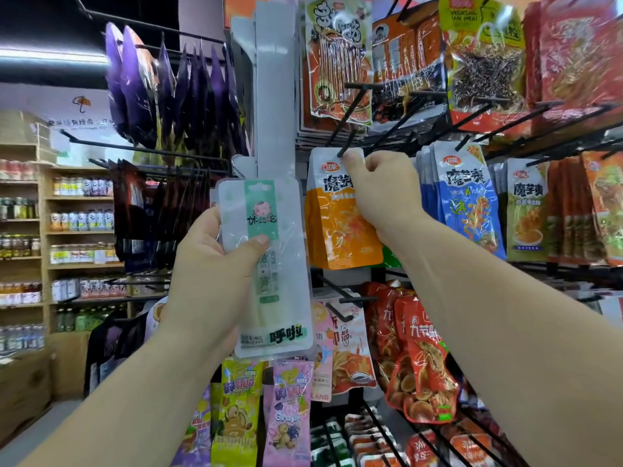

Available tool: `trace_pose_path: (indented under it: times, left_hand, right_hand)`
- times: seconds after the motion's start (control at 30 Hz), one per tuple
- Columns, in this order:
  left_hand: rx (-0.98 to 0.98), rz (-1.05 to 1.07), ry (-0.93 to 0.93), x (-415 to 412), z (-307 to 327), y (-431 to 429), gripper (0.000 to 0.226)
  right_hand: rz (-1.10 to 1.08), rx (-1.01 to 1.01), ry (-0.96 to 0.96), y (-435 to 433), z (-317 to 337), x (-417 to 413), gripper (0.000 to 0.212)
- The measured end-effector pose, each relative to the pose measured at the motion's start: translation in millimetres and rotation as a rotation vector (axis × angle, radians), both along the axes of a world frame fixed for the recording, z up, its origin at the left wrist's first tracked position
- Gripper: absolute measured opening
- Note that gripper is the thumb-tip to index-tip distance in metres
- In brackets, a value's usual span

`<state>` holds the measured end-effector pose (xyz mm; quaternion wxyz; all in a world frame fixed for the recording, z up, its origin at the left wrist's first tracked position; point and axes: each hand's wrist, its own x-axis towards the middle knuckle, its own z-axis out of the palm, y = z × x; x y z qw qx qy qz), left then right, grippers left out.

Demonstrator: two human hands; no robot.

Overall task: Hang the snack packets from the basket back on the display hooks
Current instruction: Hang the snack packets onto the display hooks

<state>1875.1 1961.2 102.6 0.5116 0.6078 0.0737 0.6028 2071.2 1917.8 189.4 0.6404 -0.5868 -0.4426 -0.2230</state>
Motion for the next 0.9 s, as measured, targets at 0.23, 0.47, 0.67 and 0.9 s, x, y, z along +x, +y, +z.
trace_pose_path:
  times: [0.23, 0.47, 0.67, 0.9]
  left_hand:
    - [-0.028, 0.03, 0.014, 2, -3, -7, 0.032]
    - [-0.053, 0.092, 0.001, 5, -5, -36, 0.032]
    - [-0.069, 0.11, 0.025, 1, -21, -74, 0.032]
    - [-0.103, 0.025, 0.137, -15, -51, -123, 0.034]
  right_hand:
    - [-0.078, -0.004, -0.087, 6, -10, -3, 0.049]
    - [0.014, 0.061, -0.136, -21, -26, -1, 0.028]
    - [0.096, 0.129, -0.196, -65, -45, -13, 0.022]
    - [0.564, -0.093, 0.079, -140, -93, -56, 0.013]
